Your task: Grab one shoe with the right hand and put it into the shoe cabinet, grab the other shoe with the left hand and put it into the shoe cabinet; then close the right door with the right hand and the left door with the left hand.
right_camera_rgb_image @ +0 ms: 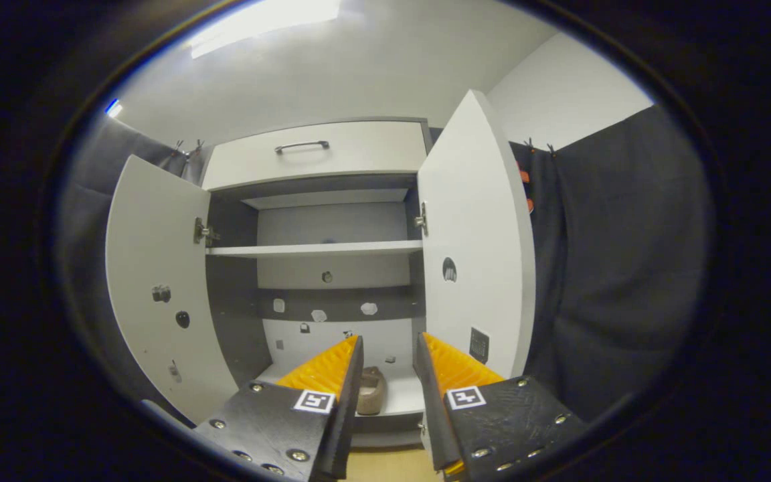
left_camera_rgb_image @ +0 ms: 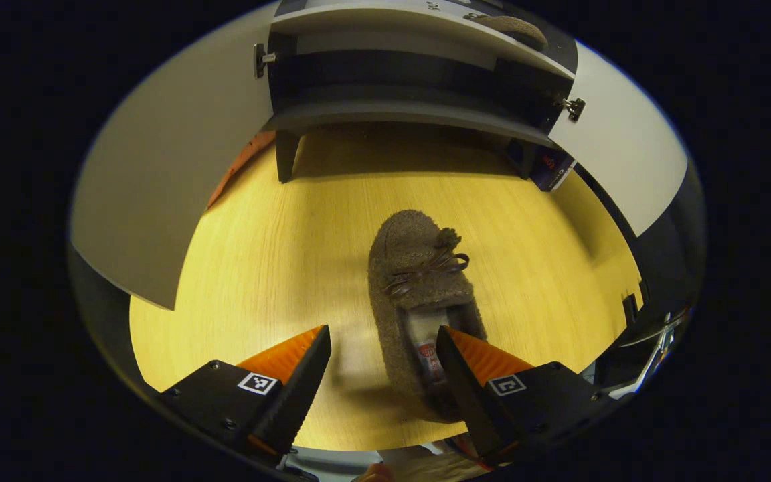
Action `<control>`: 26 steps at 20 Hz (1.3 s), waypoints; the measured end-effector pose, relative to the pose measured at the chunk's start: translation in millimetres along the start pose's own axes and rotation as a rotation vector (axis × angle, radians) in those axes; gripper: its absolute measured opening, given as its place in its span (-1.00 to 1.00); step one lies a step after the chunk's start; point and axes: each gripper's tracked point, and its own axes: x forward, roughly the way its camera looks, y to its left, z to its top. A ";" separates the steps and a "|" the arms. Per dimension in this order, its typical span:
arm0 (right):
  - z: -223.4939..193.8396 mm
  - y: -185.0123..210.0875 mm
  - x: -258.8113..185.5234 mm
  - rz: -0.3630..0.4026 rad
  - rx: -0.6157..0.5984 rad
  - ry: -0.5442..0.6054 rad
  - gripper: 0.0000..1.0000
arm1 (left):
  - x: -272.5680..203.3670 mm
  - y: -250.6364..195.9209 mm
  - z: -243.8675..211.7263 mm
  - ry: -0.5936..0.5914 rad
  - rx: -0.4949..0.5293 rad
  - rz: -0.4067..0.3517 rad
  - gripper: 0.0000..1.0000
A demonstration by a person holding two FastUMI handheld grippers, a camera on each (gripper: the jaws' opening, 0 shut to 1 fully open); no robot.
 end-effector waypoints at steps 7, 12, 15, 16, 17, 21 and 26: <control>-5.4 -25.3 -7.6 -0.072 -0.051 0.025 -0.08 | 41.4 6.5 13.0 -0.010 -0.017 -0.005 0.81; -3.4 -34.1 -10.5 -0.099 -0.061 0.024 -0.07 | 49.5 -5.5 17.2 0.000 0.018 -0.012 -0.13; -2.2 -35.5 -9.6 -0.102 -0.059 0.023 -0.07 | 50.7 4.4 26.3 -0.013 0.017 0.071 -0.82; -3.2 -35.9 -8.7 -0.101 -0.058 0.024 -0.07 | 49.8 3.1 25.7 0.004 0.009 0.076 -0.92; -3.6 -35.9 -8.0 -0.101 -0.057 0.024 -0.17 | 45.5 3.3 26.4 0.008 -0.003 0.068 -0.96; -4.2 -34.2 -5.1 -0.094 -0.057 0.020 -0.07 | 19.4 -0.9 62.9 -0.084 0.002 0.053 -0.96; -3.8 -27.5 -6.3 -0.069 -0.053 0.009 -0.16 | -33.0 -22.7 144.4 -0.247 0.040 0.013 -0.96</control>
